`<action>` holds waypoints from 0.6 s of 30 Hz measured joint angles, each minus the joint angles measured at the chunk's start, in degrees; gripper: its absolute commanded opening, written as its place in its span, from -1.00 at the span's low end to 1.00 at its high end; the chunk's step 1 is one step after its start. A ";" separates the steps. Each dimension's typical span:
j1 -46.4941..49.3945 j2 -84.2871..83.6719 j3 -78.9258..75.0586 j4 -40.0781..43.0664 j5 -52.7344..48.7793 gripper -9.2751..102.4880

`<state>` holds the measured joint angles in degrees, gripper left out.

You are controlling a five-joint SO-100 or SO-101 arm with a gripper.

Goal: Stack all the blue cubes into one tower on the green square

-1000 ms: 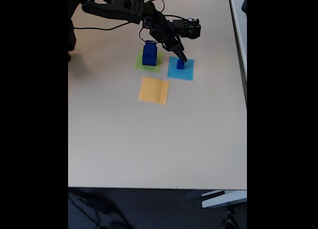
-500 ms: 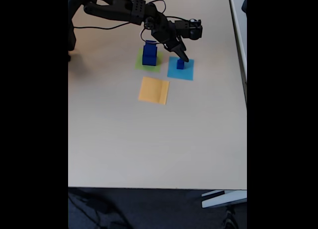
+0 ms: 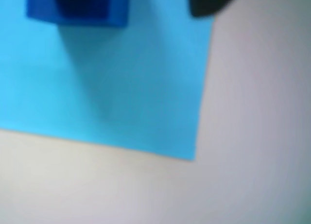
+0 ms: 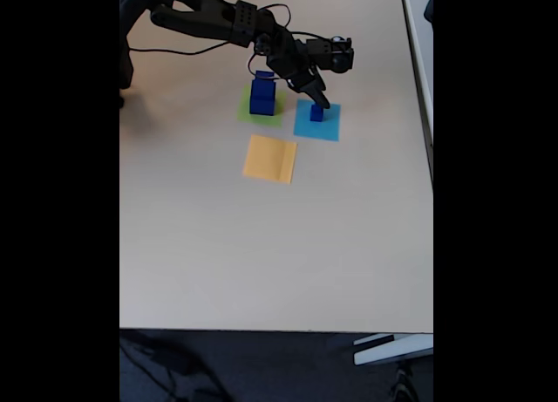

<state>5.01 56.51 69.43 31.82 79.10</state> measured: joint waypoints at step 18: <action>0.09 0.00 2.99 0.00 -0.62 -0.45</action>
<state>5.10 56.51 72.42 31.82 78.49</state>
